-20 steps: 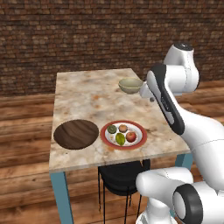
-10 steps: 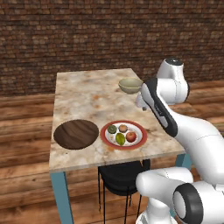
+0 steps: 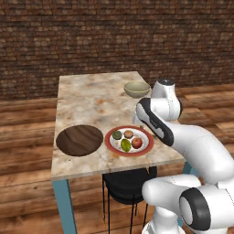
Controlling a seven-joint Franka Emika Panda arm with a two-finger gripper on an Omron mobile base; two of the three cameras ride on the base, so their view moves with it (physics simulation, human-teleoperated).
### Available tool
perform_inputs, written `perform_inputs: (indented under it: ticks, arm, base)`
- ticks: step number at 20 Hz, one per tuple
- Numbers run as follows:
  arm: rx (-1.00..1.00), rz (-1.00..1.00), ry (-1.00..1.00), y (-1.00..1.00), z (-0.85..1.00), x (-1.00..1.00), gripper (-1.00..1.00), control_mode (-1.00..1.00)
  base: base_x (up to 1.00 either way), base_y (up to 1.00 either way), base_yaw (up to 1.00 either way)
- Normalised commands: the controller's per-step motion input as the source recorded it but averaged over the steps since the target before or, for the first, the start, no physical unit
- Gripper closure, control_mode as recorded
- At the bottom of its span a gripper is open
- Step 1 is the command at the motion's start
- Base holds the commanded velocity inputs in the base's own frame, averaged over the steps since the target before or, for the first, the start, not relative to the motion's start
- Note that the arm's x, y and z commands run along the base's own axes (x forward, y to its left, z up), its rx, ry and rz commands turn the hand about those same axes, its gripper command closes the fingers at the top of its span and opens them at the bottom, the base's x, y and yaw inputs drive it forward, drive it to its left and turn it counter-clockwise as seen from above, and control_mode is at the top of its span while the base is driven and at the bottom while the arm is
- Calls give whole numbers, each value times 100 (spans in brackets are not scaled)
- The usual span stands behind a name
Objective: Take the fruits from the plate on the dining counter and place two fruits in each bowl.
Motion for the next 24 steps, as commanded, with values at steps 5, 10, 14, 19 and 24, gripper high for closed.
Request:
perform_inputs:
  ticks: [5,10,14,19,24]
  arm:
    - [0,0,0,4,-43,0,-100,-100]
    - [0,3,0,-1,-31,0,-100,-100]
    - [0,6,0,1,-55,4,-100,-100]
    - [0,1,0,9,-32,8,-100,-100]
    - [0,4,0,0,-27,35,-100,-100]
  base:
    - [0,0,0]
    - [0,0,0]
    - [0,0,0]
    - [0,0,0]
    - [0,0,0]
